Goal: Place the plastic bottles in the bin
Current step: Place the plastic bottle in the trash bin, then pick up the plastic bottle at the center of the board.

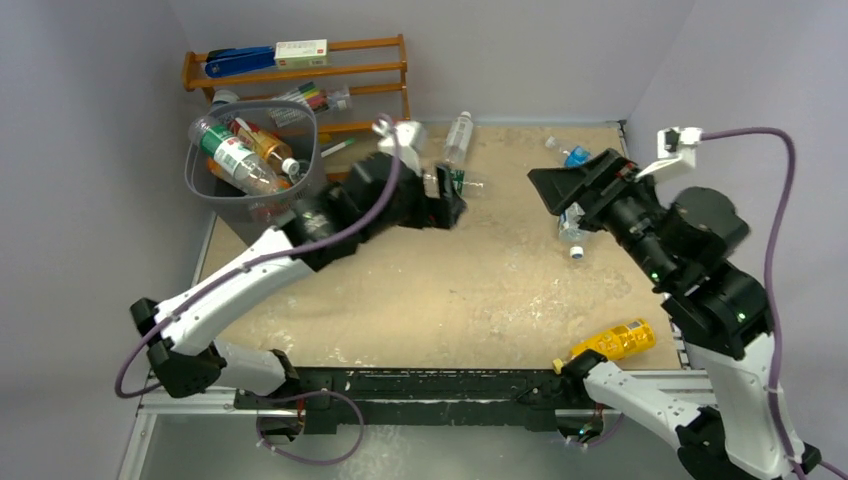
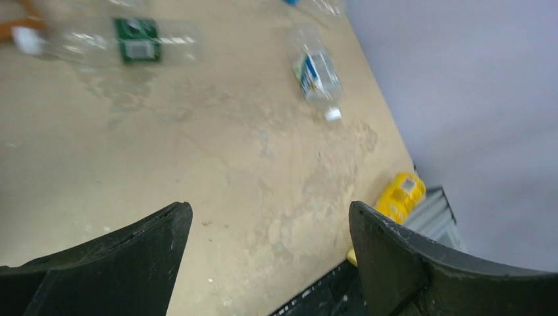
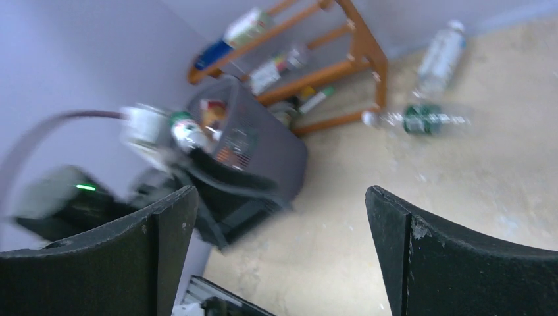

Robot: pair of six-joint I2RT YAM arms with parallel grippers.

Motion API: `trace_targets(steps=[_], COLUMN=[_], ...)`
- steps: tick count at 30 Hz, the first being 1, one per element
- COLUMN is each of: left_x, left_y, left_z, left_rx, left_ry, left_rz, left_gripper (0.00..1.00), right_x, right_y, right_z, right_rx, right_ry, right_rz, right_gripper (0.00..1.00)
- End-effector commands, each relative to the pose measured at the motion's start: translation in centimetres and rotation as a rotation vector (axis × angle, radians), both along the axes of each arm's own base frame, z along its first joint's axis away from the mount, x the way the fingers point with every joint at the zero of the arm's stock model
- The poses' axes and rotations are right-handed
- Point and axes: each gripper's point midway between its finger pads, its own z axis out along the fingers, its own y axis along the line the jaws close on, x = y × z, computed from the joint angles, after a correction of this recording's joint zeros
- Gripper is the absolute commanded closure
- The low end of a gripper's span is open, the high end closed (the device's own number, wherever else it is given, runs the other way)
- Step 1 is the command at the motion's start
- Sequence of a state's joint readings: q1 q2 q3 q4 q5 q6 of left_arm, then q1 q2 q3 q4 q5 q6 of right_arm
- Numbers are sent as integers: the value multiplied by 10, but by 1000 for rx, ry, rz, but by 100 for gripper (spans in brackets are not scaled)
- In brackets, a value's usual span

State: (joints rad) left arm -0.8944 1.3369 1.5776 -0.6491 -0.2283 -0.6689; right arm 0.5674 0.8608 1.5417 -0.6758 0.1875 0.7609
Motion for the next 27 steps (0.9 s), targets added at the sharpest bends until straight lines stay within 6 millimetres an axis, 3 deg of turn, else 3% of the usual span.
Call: trace_targets(steps=[1, 4, 9, 15, 21, 27], left_x=[-29, -50, -90, -130, -145, -156], left_y=[-68, -118, -206, -285, -333, -357], left_z=[-28, -63, -112, -168, -194, -222], left_rx=[-14, -18, 33, 84, 46, 36], left_ry=[-9, 17, -7, -38, -66, -88], left_rz=[-116, -259, -501, -671, -743, -788], left_gripper=[10, 9, 8, 7, 7, 6], right_x=[-32, -51, -69, -95, -108, -118], right_y=[6, 37, 82, 90, 80, 71], right_z=[94, 127, 144, 150, 128, 104], right_rx=[83, 138, 203, 254, 266, 281], right_ry=[-327, -453, -537, -556, -507, -454], right_rz=[138, 341, 638, 779, 766, 752], right_gripper=[0, 0, 0, 0, 0, 0])
